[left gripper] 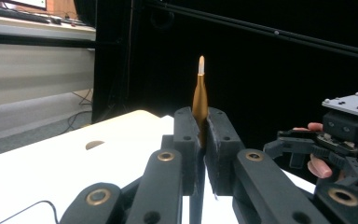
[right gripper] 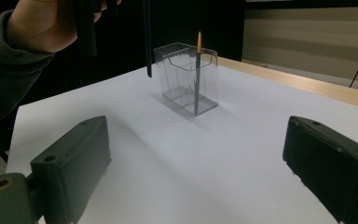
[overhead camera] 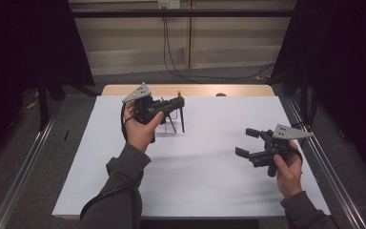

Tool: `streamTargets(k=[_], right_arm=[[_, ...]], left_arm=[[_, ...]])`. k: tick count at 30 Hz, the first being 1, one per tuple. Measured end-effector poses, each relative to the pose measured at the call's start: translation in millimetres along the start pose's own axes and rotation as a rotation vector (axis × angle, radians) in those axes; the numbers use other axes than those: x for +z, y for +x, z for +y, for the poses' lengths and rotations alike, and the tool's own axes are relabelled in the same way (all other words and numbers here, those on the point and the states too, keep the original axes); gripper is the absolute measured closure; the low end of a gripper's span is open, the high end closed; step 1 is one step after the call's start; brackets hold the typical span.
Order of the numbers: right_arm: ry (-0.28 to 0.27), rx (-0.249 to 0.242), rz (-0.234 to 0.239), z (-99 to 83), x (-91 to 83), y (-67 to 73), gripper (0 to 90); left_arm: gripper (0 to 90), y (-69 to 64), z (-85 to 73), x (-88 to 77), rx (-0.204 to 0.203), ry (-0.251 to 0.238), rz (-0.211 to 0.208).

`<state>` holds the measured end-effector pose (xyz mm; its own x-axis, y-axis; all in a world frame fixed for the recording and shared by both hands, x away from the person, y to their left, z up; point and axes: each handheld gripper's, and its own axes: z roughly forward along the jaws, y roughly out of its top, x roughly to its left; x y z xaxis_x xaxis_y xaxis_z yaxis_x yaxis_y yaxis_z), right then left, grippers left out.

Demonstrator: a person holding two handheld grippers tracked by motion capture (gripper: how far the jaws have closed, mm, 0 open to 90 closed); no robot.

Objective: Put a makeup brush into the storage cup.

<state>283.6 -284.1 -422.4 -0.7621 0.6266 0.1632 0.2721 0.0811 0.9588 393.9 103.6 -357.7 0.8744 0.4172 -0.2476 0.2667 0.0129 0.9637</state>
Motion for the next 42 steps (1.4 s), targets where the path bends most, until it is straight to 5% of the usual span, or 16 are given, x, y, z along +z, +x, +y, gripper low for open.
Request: streamTargets(k=[42], right_arm=[[-0.003,-0.001,0.001,0.4,-0.6,-0.7,6.9]], left_arm=[[84.0,31.8,8.9,-7.7,0.017,-0.037,0.138]])
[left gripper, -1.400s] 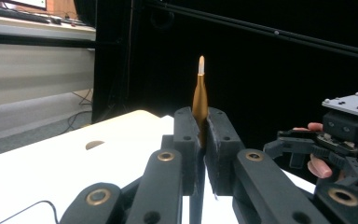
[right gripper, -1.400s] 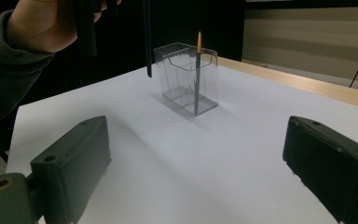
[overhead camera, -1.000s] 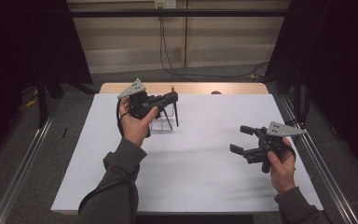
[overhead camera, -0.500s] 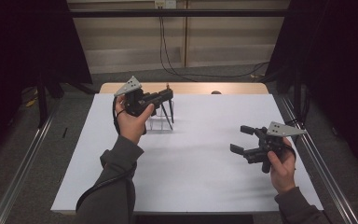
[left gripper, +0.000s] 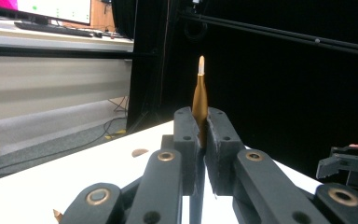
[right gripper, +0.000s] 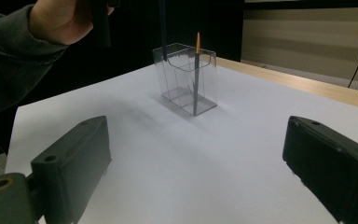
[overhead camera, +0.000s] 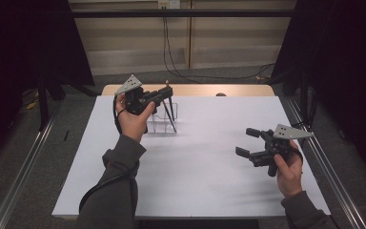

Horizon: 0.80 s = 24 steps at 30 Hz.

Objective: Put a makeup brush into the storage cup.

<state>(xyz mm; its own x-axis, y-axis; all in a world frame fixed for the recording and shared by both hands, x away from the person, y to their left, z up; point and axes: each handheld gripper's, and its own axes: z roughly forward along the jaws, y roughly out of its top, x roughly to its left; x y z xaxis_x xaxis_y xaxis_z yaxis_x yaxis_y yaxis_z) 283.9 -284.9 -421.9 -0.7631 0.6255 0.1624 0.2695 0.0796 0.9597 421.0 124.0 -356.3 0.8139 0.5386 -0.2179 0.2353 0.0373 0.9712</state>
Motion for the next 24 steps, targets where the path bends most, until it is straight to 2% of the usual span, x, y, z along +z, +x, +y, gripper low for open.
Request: streamTargets(k=[10,17,24], right_arm=[[0.000,0.007,-0.004,-0.4,-0.1,-0.6,6.9],[-0.004,0.004,-0.006,0.0,-0.7,-1.0,6.9],[0.000,0.008,0.000,-0.3,-0.8,-1.3,6.9]], left_arm=[[84.0,4.4,-0.1,3.9,0.029,0.008,0.024],[83.9,9.5,-0.2,4.4,0.013,0.005,0.036],[84.0,14.1,1.6,4.8,0.027,0.007,0.053]])
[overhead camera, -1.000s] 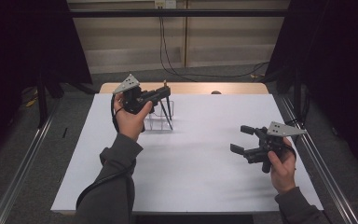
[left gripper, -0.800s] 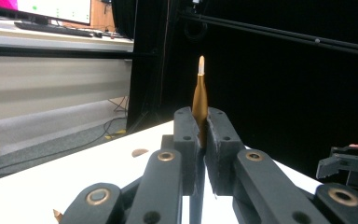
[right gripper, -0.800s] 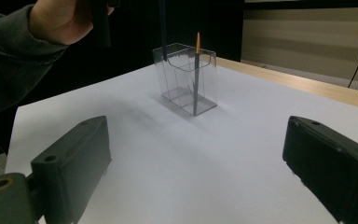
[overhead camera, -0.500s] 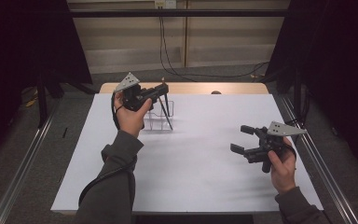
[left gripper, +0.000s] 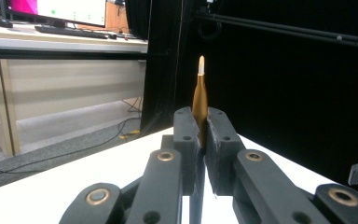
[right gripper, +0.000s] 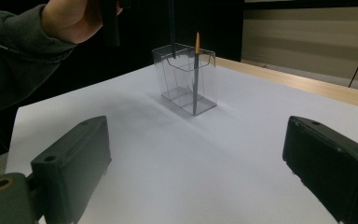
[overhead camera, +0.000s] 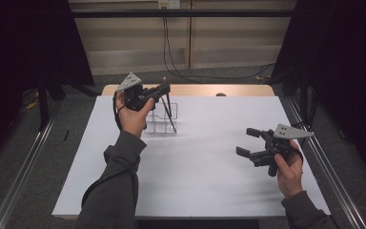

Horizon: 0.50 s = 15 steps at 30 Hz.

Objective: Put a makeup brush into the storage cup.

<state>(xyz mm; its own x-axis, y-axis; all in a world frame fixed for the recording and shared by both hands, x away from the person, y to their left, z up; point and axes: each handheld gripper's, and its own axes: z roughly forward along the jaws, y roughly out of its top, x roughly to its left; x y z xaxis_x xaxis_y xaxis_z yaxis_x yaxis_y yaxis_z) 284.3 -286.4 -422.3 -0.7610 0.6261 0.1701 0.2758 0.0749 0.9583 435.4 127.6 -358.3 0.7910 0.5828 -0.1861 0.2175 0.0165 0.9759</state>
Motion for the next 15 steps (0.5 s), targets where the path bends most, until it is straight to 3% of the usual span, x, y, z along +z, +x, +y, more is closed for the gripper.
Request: streamTargets(k=[15], right_arm=[[0.003,0.001,-0.001,0.1,-0.5,-0.5,7.2]], left_arm=[[83.9,12.0,-2.7,0.3,-0.022,-0.018,0.041]])
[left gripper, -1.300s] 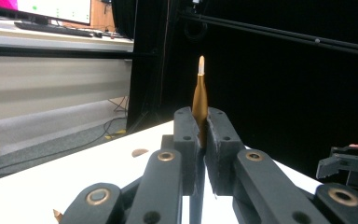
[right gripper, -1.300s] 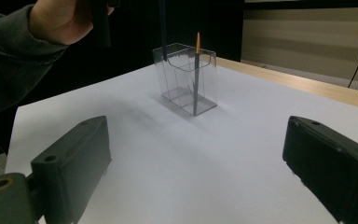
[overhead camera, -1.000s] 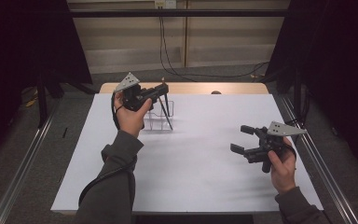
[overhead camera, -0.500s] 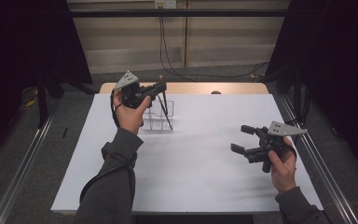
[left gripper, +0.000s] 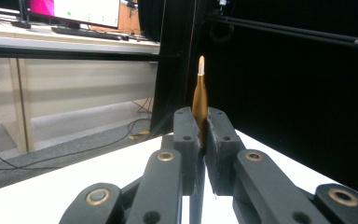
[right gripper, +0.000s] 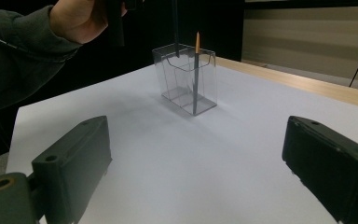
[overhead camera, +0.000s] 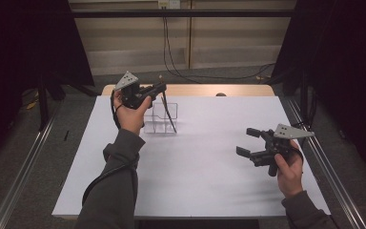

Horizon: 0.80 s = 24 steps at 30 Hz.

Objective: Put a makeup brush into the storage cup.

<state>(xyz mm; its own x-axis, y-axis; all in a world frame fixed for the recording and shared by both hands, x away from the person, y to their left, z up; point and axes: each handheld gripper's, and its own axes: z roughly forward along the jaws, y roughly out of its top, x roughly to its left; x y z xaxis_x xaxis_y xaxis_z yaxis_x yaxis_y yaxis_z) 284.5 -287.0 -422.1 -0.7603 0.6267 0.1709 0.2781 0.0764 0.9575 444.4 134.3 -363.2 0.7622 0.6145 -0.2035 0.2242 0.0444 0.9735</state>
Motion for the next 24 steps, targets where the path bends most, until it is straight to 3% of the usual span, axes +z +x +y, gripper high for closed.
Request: streamTargets(k=[12,13,20,24], right_arm=[[-0.003,-0.008,-0.001,0.7,-0.3,0.0,7.4],[-0.006,-0.007,0.000,0.9,-0.7,-0.1,7.3],[-0.002,-0.010,0.000,0.6,-0.4,0.1,7.5],[0.000,-0.010,0.001,0.4,0.2,0.4,7.5]], left_arm=[[83.9,0.0,-5.9,4.6,0.028,0.033,-0.001],[84.0,0.1,-6.8,5.0,0.034,0.034,0.015],[83.9,2.1,-10.3,5.3,0.026,0.039,0.006],[83.9,2.1,-13.3,5.4,0.025,0.036,0.024]])
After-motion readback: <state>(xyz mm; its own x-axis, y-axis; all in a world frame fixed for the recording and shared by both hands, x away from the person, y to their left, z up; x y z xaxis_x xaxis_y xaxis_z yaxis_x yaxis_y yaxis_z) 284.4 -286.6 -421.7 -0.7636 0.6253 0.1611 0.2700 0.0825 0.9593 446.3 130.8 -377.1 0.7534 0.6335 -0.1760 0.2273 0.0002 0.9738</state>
